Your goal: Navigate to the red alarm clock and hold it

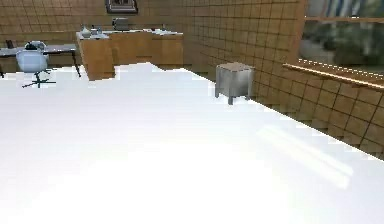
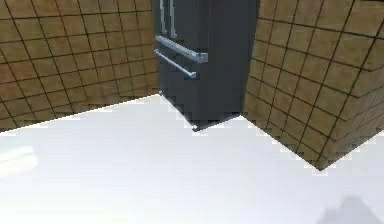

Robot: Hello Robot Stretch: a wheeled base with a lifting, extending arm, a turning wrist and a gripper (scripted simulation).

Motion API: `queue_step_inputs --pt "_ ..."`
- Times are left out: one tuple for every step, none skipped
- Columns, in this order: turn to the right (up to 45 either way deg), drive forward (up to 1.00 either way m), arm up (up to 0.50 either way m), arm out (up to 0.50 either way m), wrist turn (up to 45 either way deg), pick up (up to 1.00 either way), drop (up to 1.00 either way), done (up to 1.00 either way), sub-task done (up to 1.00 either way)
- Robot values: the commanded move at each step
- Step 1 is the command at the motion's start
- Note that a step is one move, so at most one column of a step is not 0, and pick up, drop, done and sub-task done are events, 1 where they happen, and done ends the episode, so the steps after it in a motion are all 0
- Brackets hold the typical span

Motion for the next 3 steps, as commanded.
queue_step_inputs --pt "-45.0 0.00 0.00 0.00 0.0 0.00 0.00 0.00 0.00" --pt "-45.0 0.00 0.00 0.00 0.0 0.00 0.00 0.00 0.00" --pt "-45.0 0.00 0.00 0.00 0.0 0.00 0.00 0.00 0.00"
